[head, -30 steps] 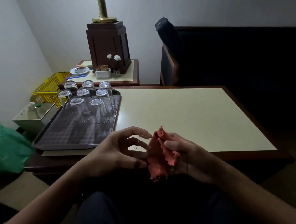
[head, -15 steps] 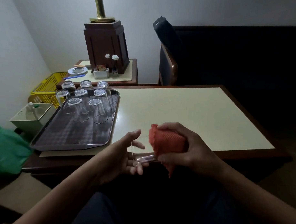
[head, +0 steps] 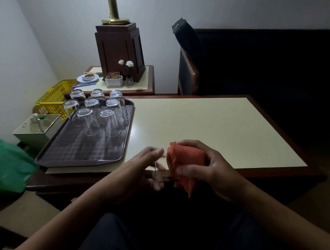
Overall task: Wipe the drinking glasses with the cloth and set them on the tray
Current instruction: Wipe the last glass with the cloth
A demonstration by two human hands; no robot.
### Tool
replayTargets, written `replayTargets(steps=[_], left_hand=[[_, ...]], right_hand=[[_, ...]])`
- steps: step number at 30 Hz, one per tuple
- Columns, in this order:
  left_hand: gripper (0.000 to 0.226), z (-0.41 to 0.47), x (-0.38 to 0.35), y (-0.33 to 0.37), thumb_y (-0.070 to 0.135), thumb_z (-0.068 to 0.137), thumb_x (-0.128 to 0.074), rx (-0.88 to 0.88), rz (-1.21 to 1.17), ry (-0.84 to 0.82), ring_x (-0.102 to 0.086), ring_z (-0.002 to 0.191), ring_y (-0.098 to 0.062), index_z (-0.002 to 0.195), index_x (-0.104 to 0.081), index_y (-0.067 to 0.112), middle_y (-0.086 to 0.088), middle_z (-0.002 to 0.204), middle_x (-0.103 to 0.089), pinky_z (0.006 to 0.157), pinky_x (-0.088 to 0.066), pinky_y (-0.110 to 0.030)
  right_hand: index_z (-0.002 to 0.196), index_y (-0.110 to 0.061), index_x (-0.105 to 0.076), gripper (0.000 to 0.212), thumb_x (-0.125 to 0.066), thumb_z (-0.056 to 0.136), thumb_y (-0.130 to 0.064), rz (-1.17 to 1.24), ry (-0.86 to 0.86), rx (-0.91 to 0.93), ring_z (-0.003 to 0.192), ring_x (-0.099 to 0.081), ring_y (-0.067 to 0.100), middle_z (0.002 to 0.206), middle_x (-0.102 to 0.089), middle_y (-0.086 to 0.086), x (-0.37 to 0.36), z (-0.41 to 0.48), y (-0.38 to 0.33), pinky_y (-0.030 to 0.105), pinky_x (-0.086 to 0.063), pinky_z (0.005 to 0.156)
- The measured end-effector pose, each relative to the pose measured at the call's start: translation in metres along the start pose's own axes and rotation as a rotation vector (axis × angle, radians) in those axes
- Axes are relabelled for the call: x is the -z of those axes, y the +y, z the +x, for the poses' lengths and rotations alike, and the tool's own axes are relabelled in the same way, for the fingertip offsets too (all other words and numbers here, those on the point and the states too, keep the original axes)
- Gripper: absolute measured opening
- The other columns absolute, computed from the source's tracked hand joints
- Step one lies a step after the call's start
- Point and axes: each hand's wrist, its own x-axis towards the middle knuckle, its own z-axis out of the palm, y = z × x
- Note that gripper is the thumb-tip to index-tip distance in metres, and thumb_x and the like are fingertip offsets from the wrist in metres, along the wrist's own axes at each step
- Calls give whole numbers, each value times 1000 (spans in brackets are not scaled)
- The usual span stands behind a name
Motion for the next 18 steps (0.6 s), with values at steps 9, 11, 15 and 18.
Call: replayTargets(steps=[9,11,15,18], left_hand=[[70,2,9,6,63,83,-70,122,-87,45,-58,46,-26,112,-50,2,-20,70,-61,40,-43,-25],[63,0,7,6,66,89,-54,183,-44,-12,-57,44,-27,110,-48,7,-22,71,-61,38,-40,-25],[49,0,5,3,45,89,-72,-26,130,29,-65,64,-30,124,-55,16,-22,103,-59,58,-54,-31],[48,-6,12,3,27,86,-73,-205,305,-25,-70,78,-27,131,-58,25,-19,116,-58,81,-57,-34]], right_hand=[[130,-31,-66,68,-95,74,-6,-325,-18,188,107,-71,13,131,-62,-13,11,-4,-6,29,-61,78],[127,-30,-68,66,-95,72,-4,-268,11,172,102,-73,16,127,-66,-8,13,-2,-8,33,-63,77],[126,-21,-70,57,-92,75,-8,182,15,-127,98,-76,30,115,-73,15,7,6,0,43,-63,78],[132,-21,-66,62,-91,75,-22,307,-28,-234,106,-75,34,117,-73,15,7,8,6,48,-63,85]])
